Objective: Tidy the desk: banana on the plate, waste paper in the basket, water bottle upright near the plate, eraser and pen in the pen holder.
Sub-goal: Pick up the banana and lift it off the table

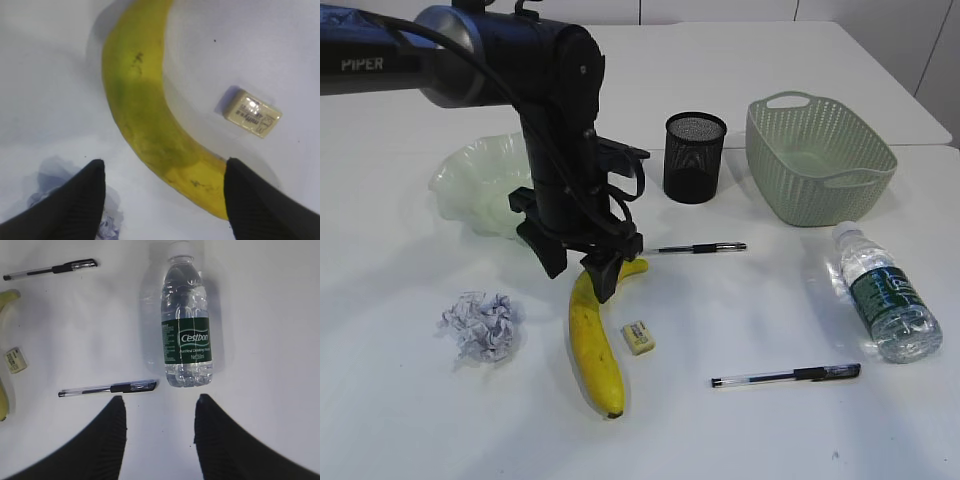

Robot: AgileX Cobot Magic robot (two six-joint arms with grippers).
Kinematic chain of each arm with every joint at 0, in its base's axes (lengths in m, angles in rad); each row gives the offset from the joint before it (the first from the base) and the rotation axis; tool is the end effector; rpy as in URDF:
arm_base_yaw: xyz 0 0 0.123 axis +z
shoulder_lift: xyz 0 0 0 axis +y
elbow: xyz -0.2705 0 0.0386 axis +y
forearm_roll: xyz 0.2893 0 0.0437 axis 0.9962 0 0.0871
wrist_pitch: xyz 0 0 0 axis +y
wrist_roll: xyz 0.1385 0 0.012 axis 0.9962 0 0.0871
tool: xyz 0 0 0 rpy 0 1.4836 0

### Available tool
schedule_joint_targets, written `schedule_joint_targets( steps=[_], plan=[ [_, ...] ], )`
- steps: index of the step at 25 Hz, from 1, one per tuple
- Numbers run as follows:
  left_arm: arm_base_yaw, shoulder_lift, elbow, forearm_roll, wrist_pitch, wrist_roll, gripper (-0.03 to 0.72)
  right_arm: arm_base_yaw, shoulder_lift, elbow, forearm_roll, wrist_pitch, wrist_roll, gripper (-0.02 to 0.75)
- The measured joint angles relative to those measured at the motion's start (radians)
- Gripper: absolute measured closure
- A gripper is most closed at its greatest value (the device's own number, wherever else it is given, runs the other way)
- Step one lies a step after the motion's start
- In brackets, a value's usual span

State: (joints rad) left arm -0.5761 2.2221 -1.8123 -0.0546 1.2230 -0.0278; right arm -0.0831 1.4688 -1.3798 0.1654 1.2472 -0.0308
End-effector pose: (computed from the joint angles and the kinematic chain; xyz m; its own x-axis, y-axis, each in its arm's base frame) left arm 0.3994 -0.2680 0.1008 -0.8627 0.5052 -0.0233 0.5057 0.8611 -0.0524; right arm 0.3474 -0.0072 0.2837 -0.9431 0.1006 -0.3169 0.0531 0.9865 0.1550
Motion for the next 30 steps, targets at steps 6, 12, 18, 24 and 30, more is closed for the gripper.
schedule_joint_targets(
  steps=[6, 12, 18, 24, 30],
  plan=[
    [0.0, 0.024, 0.0, -0.015, -0.004, 0.0, 0.167, 0.0, 0.0, 0.0, 0.001, 0.0, -0.002, 0.4],
    [0.0, 0.04, -0.002, -0.017, -0.004, 0.0, 0.168, 0.0, 0.002, 0.0, 0.002, 0.0, -0.002, 0.4],
    [0.0, 0.06, -0.002, -0.017, -0.004, 0.0, 0.169, 0.0, 0.002, 0.0, 0.002, 0.0, -0.002, 0.4],
    [0.0, 0.083, -0.002, -0.018, -0.007, 0.0, 0.171, 0.0, 0.002, 0.0, 0.002, 0.0, -0.002, 0.4],
    [0.0, 0.093, -0.005, -0.02, -0.007, -0.001, 0.183, 0.0, 0.002, 0.0, 0.002, 0.0, -0.004, 0.4]
  ],
)
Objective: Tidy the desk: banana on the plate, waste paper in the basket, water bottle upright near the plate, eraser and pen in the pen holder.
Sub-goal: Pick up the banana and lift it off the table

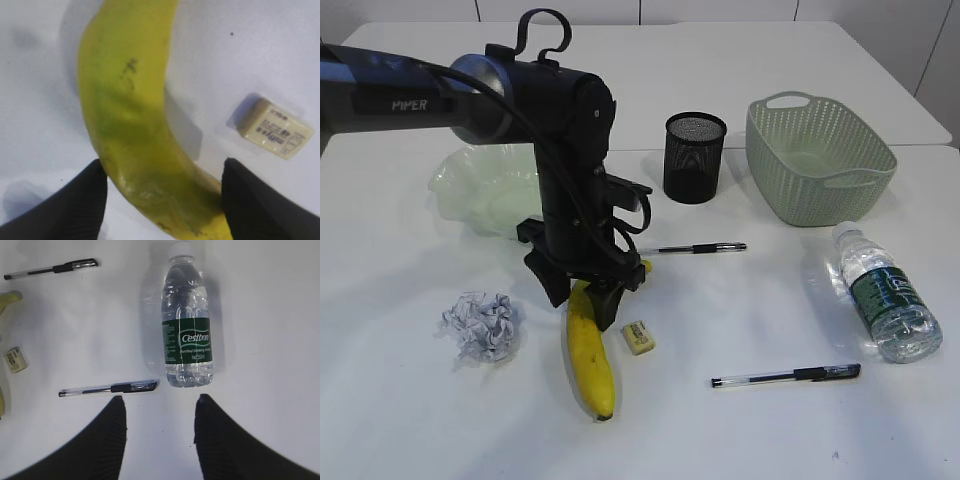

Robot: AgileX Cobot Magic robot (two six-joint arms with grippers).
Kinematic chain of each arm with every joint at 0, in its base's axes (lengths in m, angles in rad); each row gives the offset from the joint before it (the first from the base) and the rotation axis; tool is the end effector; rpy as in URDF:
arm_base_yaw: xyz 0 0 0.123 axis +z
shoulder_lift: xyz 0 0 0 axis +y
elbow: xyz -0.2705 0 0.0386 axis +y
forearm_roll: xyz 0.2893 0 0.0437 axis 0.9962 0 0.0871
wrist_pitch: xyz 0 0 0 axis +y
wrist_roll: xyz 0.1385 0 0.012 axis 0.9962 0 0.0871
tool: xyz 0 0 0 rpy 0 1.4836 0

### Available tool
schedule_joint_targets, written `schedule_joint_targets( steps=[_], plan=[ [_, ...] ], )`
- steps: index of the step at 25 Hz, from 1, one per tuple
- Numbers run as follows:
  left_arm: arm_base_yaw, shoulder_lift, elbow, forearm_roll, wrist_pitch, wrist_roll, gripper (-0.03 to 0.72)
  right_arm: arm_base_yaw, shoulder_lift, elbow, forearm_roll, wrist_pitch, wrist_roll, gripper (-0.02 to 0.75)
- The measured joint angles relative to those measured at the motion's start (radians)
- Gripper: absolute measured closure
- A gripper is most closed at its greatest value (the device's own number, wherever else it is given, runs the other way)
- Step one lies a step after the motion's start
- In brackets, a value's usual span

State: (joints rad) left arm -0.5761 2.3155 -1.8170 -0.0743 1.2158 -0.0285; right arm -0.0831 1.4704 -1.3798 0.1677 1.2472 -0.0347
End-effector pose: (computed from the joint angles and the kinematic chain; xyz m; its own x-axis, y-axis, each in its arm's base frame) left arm 0.3963 -0.2690 0.0573 -0.8654 0.4975 0.0591 0.4939 0.8670 -0.0664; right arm 0.3477 -0.0069 0.2832 -0.9438 0.0975 -0.3159 0.0497 0.9865 0.1560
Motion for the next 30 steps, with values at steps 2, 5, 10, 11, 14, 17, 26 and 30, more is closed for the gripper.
schedule_joint_targets(
  steps=[2, 5, 10, 11, 14, 17, 26, 30],
  plan=[
    [0.0, 0.0, 0.0, 0.0, 0.0, 0.0, 0.196, 0.0, 0.0, 0.0, 0.0, 0.0, 0.0, 0.4],
    [0.0, 0.0, 0.0, 0.0, 0.0, 0.0, 0.232, 0.0, 0.0, 0.0, 0.0, 0.0, -0.002, 0.4],
    [0.0, 0.0, 0.0, 0.0, 0.0, 0.0, 0.334, 0.0, 0.0, 0.0, 0.0, 0.0, -0.004, 0.4],
    [0.0, 0.0, 0.0, 0.0, 0.0, 0.0, 0.354, 0.0, 0.0, 0.0, 0.0, 0.0, -0.004, 0.4],
    [0.0, 0.0, 0.0, 0.0, 0.0, 0.006, 0.425, 0.0, 0.0, 0.0, 0.0, 0.0, -0.004, 0.4],
    [0.0, 0.0, 0.0, 0.0, 0.0, 0.014, 0.44, 0.0, 0.0, 0.0, 0.0, 0.0, -0.006, 0.4],
    [0.0, 0.0, -0.001, 0.0, 0.0, 0.017, 0.444, 0.0, 0.0, 0.0, 0.0, 0.0, -0.006, 0.4],
    [0.0, 0.0, -0.019, 0.0, 0.0, 0.017, 0.444, 0.0, 0.0, 0.0, 0.0, 0.0, -0.006, 0.4]
  ],
)
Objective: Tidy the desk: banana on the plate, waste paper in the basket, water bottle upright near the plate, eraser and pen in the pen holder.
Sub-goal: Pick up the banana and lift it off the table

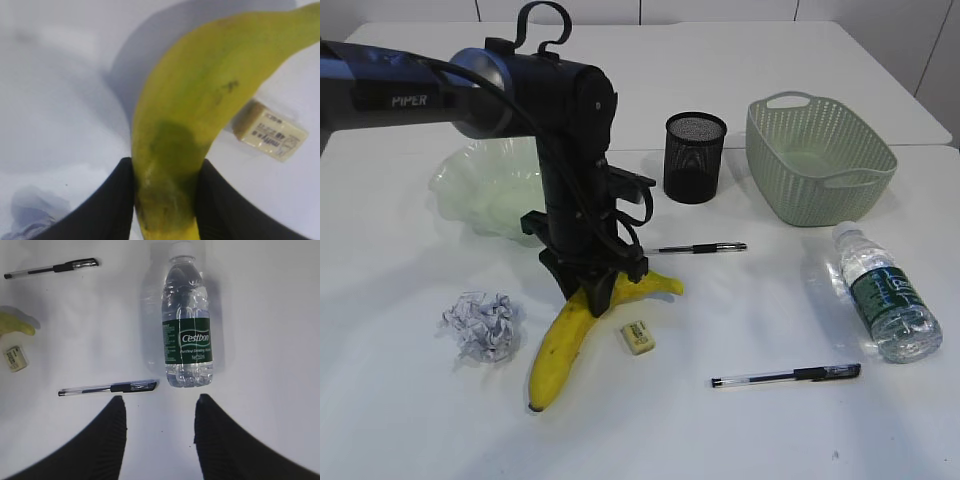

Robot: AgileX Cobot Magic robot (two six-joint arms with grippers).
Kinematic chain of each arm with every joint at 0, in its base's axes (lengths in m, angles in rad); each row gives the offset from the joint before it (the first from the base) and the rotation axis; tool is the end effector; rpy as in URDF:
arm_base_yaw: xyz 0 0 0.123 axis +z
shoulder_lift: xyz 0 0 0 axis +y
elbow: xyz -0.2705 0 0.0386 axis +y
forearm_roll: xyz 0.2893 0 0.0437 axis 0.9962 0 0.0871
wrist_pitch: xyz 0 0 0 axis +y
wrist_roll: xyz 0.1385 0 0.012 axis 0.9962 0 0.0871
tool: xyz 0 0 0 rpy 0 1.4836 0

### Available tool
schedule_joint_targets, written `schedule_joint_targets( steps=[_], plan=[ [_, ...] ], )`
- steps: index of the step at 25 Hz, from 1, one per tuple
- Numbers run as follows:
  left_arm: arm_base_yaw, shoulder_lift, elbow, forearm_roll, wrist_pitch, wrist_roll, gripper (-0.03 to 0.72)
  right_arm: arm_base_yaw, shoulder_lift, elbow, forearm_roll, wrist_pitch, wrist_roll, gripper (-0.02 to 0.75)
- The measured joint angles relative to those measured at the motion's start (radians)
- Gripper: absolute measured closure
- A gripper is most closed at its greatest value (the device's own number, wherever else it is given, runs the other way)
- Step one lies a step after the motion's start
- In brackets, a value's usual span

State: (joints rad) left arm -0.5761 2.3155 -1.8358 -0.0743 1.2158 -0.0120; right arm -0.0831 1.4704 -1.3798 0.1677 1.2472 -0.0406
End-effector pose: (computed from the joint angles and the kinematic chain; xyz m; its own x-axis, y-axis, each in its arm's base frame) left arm 0.4001 -0.2714 0.0624 -0.8579 0.5123 0.0392 0.5092 0.8580 -0.0681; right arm 0.3477 -0.0069 0.2832 -0.9440 0.0917 -0.3168 0.0441 0.9871 0.1542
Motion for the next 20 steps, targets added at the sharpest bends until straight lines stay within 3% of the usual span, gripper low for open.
schedule_joint_targets(
  steps=[20],
  plan=[
    [0.0, 0.0, -0.374, -0.102, 0.015, 0.0, 0.444, 0.0, 0.0, 0.0, -0.002, -0.002, 0.0, 0.4]
  ],
)
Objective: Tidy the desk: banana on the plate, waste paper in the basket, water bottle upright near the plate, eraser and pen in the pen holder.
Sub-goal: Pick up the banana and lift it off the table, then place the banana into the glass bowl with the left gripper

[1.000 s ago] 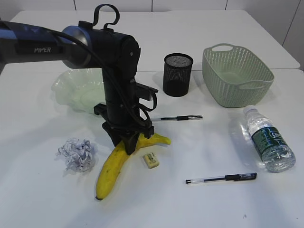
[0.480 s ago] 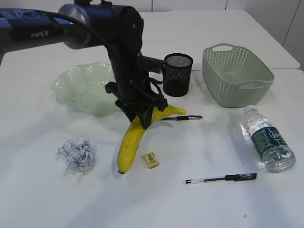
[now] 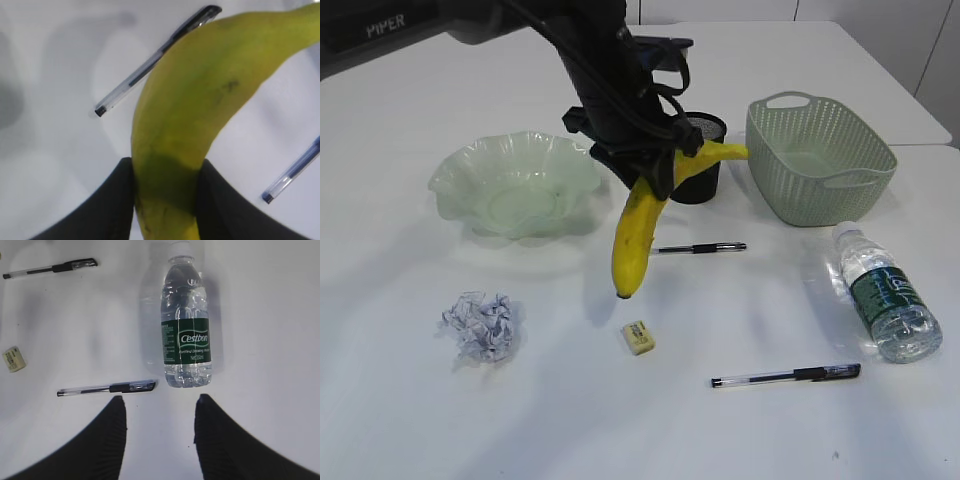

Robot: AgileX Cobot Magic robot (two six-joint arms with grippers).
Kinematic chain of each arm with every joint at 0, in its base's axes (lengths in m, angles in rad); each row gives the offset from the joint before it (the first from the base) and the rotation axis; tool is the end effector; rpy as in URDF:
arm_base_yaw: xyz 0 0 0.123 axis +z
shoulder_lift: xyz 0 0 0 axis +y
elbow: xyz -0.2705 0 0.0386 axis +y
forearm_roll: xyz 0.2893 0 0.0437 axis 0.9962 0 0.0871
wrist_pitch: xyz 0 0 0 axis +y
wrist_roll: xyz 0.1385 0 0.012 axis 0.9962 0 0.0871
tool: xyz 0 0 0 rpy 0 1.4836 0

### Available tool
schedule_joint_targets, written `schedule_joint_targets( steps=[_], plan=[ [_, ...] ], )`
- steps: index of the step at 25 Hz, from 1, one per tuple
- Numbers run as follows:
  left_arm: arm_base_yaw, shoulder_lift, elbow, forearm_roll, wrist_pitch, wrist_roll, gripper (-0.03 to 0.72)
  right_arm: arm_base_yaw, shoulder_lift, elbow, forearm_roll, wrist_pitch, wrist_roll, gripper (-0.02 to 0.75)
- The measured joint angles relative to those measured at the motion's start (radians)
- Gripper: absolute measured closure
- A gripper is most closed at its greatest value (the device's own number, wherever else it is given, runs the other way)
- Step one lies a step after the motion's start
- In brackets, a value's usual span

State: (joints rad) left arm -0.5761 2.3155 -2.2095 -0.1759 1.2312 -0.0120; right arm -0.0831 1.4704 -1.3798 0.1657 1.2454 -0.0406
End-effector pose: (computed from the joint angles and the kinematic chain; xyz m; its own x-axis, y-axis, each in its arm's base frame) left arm 0.4469 -0.3177 0.1786 -0.8338 0.4581 -0.3081 0.5236 0.8330 -0.1787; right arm 0.3479 -0.0072 0.2832 -0.9435 0.0913 -0.3185 0.0442 0.9874 0.1521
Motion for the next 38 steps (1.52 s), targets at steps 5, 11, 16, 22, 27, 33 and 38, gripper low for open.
schedule_joint_targets(
  steps=[5, 11, 16, 22, 27, 33, 38],
  plan=[
    [0.0, 0.0, -0.093, 0.004, 0.01, 0.002, 0.444, 0.0, 0.0, 0.0, -0.002, 0.0, 0.0, 0.4],
    [0.009, 0.0, -0.195, 0.059, 0.015, 0.002, 0.444, 0.0, 0.0, 0.0, -0.002, 0.0, -0.002, 0.4],
    [0.039, 0.0, -0.248, 0.096, 0.013, 0.002, 0.444, 0.0, 0.0, 0.0, -0.002, 0.0, -0.002, 0.4],
    [0.104, 0.0, -0.27, 0.118, 0.013, 0.002, 0.444, 0.0, 0.0, 0.0, -0.002, 0.0, -0.002, 0.4],
    [0.179, 0.0, -0.27, 0.098, -0.014, 0.002, 0.444, 0.0, 0.0, 0.0, -0.002, 0.0, -0.038, 0.4],
    [0.242, 0.0, -0.27, 0.068, -0.07, 0.012, 0.444, 0.0, 0.0, 0.0, -0.002, 0.0, -0.052, 0.4],
    [0.283, 0.0, -0.27, 0.063, -0.086, 0.012, 0.443, 0.0, 0.0, 0.0, -0.002, 0.0, -0.054, 0.4]
  ],
)
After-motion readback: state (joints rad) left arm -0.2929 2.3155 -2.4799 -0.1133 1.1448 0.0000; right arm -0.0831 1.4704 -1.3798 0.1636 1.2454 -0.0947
